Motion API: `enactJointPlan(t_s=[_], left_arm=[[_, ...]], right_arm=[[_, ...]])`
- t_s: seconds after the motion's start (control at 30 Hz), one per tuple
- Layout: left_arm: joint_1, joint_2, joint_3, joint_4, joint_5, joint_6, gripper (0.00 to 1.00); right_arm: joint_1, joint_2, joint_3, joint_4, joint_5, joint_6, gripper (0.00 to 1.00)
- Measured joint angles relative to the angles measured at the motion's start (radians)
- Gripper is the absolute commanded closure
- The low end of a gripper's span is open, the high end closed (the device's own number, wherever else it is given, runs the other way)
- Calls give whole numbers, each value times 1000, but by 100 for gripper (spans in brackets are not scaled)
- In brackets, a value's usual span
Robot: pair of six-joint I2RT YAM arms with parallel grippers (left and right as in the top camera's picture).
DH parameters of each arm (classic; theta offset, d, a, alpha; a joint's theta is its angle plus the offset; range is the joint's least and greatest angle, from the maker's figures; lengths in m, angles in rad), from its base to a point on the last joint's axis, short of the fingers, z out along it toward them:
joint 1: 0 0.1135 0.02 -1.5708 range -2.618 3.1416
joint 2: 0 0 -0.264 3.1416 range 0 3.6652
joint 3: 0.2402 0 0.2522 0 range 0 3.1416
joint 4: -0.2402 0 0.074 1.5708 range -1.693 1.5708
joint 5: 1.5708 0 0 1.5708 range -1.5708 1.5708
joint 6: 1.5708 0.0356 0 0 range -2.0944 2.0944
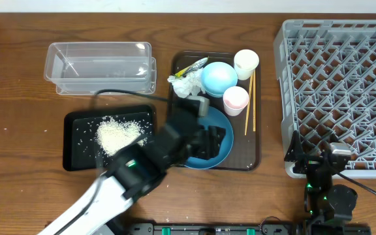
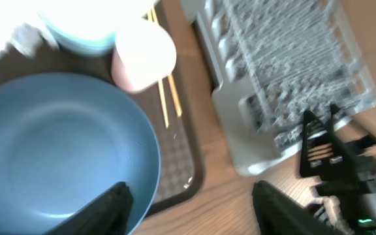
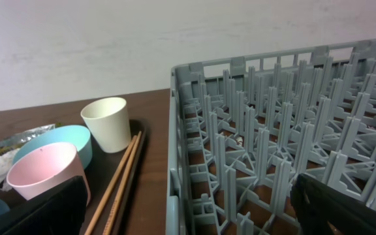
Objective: Sort waste into correct bins and load items into the dishwasher rack
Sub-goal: 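Carry the blue plate back and set it on the brown tray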
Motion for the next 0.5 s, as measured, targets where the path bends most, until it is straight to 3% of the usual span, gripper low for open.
enactJointPlan(t_s=[0.1, 0.4, 0.5], left_arm=[[23, -102, 0, -26, -13, 1, 21], [60, -258, 0, -76, -87, 10, 21], [60, -256, 0, -67, -89, 37, 16]], right_arm=[[0, 0, 0, 0, 0, 0, 1], [0, 0, 0, 0, 0, 0, 1], [0, 0, 0, 0, 0, 0, 1]])
